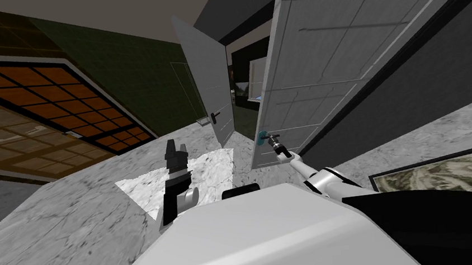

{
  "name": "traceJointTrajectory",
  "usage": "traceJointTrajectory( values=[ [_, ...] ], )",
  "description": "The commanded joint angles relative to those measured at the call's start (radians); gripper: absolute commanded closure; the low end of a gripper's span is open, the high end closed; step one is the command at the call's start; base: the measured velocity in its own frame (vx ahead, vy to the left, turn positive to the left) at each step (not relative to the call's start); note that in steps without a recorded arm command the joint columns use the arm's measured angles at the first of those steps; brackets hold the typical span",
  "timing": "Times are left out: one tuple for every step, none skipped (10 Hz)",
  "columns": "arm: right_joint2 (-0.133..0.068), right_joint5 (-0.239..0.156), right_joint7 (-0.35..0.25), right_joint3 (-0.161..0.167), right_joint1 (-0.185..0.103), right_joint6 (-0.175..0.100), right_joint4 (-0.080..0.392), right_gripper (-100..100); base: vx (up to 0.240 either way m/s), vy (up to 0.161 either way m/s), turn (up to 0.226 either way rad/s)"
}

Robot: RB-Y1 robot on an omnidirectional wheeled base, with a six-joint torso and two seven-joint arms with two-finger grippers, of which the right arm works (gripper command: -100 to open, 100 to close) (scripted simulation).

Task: Pull the door open

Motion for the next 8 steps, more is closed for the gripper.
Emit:
traceJointTrajectory(
  values=[
    [-0.022,0.015,-0.030,0.027,0.018,-0.010,-0.035,100,-0.013,0.004,-0.101],
    [-0.039,0.029,-0.059,0.053,0.032,-0.022,-0.058,100,-0.023,0.008,-0.159],
    [-0.039,0.029,-0.059,0.053,0.032,-0.022,-0.058,100,-0.021,0.006,-0.074],
    [-0.056,0.042,-0.086,0.078,0.046,-0.033,-0.080,100,-0.024,-0.001,-0.101],
    [-0.071,0.055,-0.112,0.102,0.059,-0.044,-0.100,100,-0.038,-0.007,-0.169],
    [-0.086,0.066,-0.136,0.123,0.070,-0.054,-0.119,100,-0.054,-0.015,-0.161],
    [-0.098,0.076,-0.156,0.141,0.080,-0.063,-0.135,100,-0.065,-0.037,-0.120],
    [-0.107,0.083,-0.172,0.156,0.088,-0.069,-0.148,100,-0.080,-0.060,-0.104]
  ],
)
